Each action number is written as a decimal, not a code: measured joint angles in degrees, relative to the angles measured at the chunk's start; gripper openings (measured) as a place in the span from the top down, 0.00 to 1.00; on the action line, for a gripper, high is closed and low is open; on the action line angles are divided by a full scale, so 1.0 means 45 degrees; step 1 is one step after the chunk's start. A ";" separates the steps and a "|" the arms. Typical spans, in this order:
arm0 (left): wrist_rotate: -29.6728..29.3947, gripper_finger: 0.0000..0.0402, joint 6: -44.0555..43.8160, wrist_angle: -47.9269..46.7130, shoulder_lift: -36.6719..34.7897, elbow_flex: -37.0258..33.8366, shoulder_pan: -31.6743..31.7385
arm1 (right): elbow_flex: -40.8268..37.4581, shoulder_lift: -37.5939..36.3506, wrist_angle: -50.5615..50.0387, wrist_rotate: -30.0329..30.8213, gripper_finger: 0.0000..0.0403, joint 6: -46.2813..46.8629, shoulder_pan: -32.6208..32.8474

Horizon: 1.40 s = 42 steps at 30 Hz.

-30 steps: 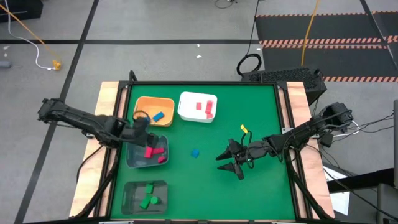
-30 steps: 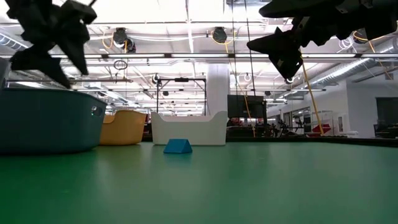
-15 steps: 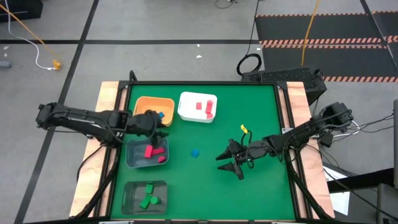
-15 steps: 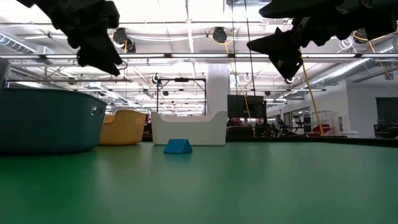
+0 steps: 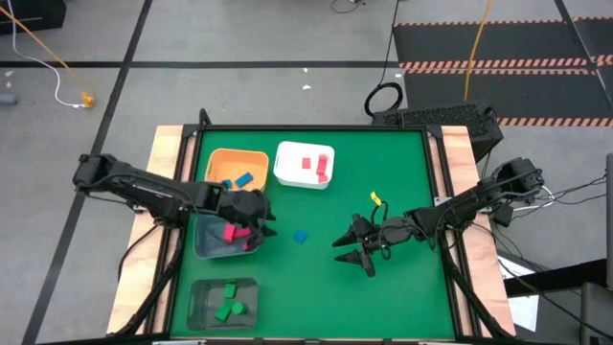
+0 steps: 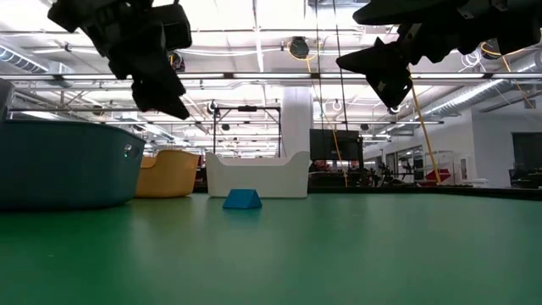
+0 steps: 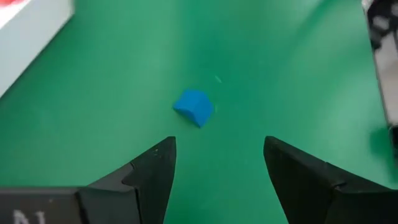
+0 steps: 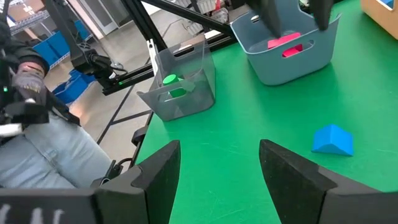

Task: Sort & place blocks by color
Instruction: Put the blue block into the yellow bin

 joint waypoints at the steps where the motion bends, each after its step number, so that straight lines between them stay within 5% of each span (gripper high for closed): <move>1: -0.0062 0.39 0.0389 0.0176 0.0225 0.0000 -0.0121 | 0.0001 0.0000 0.0005 0.0000 0.48 0.0000 0.0000; 12: -0.0415 0.32 0.2223 0.3303 0.2502 0.0071 -0.0444 | -0.0001 0.0000 0.0011 0.0000 0.48 0.0000 0.0000; 22: -0.0534 0.24 0.4175 0.3280 0.4704 0.1539 -0.0469 | -0.0004 0.0000 0.0005 0.0000 0.48 0.0000 0.0000; 29: -0.1905 0.24 0.5531 0.4158 0.6099 0.1603 -0.0634 | 0.0001 0.0000 0.0005 0.0000 0.48 0.0000 0.0005; 42: -0.2343 0.24 0.4561 0.5474 0.7977 0.1616 -0.0571 | -0.0002 0.0000 0.0010 0.0000 0.48 -0.0002 0.0002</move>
